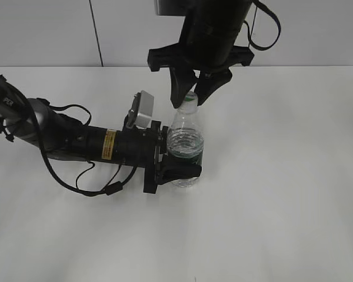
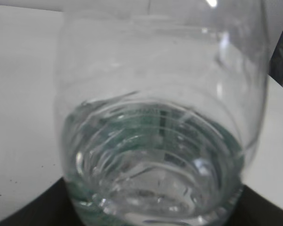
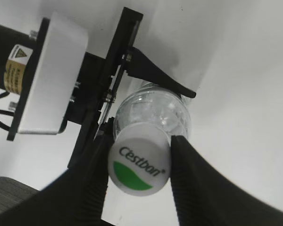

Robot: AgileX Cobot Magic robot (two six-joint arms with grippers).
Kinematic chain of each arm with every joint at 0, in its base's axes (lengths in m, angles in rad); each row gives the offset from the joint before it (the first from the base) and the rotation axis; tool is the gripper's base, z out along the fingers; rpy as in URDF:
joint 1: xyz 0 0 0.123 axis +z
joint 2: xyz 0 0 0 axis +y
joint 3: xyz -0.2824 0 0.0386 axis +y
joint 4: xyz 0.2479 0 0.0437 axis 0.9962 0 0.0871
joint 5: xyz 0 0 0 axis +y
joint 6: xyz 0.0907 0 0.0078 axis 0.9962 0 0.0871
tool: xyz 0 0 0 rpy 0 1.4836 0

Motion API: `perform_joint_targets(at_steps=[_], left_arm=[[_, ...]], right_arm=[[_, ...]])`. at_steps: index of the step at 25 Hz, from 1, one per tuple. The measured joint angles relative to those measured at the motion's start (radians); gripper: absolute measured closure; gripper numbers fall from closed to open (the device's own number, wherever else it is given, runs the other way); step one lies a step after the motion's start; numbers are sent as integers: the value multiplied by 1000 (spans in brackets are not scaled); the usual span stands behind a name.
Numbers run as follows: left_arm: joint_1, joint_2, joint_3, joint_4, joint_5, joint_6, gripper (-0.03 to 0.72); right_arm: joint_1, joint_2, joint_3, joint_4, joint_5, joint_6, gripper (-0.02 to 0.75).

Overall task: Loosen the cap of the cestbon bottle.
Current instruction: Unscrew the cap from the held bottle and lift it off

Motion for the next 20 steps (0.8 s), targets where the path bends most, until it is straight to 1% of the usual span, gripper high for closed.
perform_joint_targets(at_steps=[7,11,20], left_arm=[[0,0,0,2,0,3,276],[0,0,0,5,0,3,276],[0,0,0,16,1,4,276]], right_arm=[[0,0,-2,5,0,-397,436],[0,0,-5,5,0,-557,436],[0,0,-8,10,1,-850,437]])
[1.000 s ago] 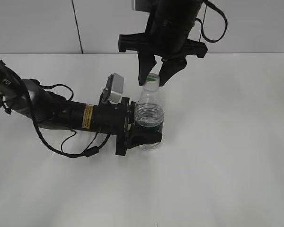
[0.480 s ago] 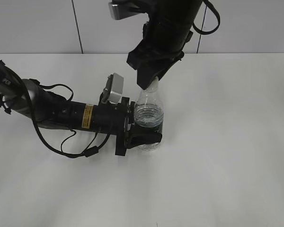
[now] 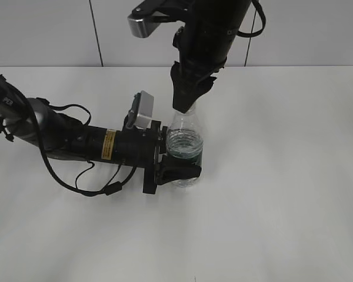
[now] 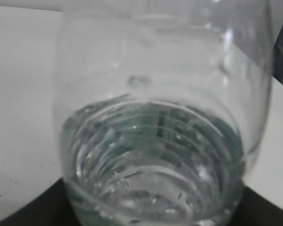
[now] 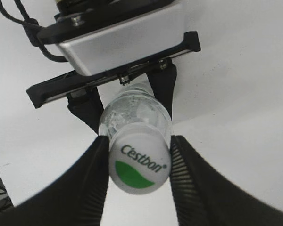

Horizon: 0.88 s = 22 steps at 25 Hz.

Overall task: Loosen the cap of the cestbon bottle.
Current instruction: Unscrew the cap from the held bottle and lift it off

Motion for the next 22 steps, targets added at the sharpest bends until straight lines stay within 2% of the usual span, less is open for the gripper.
perform_joint_targets(at_steps=[10,22], left_arm=[[0,0,0,2,0,1,276],[0,0,0,2,1,1,276]], right_arm=[[0,0,0,-7,2,-208,437],[0,0,0,-15,2,-228,437]])
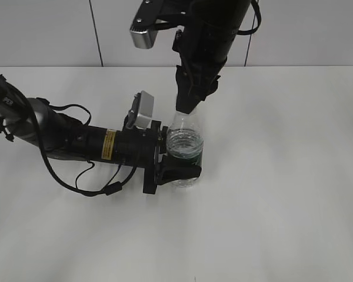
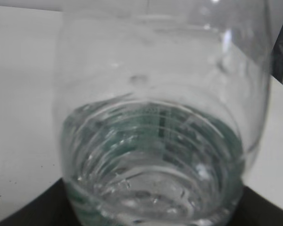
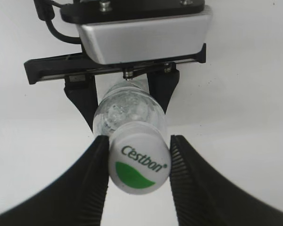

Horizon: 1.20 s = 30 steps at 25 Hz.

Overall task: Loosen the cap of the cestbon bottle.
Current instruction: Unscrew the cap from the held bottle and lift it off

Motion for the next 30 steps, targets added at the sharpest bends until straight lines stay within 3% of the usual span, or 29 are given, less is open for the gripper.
perform_joint_targets(at_steps=[5,14,21,30], left_arm=[[0,0,0,0,0,0,276],[0,0,0,0,0,-1,277],[0,0,0,1,-1,-1,276],[0,0,0,2,-2,-1,276]], right_arm=[[0,0,0,0,0,2,434],[0,1,0,-6,0,7,357],[0,1,-8,-6,-2,35,250],[0,0,-51,-5,-3,232,235]])
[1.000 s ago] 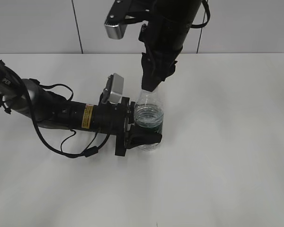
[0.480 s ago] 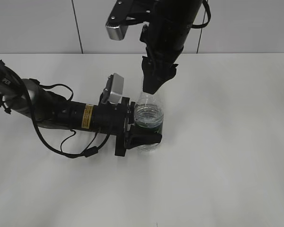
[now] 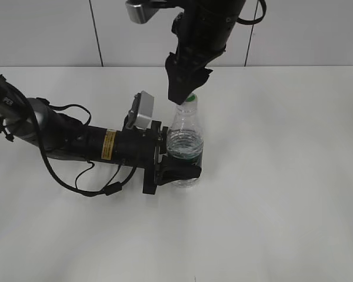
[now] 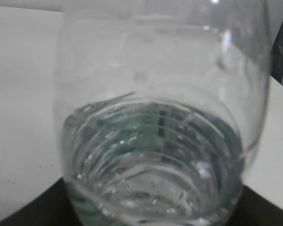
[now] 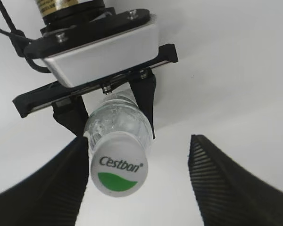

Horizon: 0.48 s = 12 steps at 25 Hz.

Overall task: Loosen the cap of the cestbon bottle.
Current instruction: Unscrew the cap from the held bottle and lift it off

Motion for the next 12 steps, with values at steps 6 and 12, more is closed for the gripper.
perform_joint_targets(at_steps=[6,12], left_arm=[[0,0,0,0,0,0,276],[0,0,0,0,0,0,276]], right_arm=[[0,-32,-8,14,0,203,234],[0,-38,-9,14,0,587,235]])
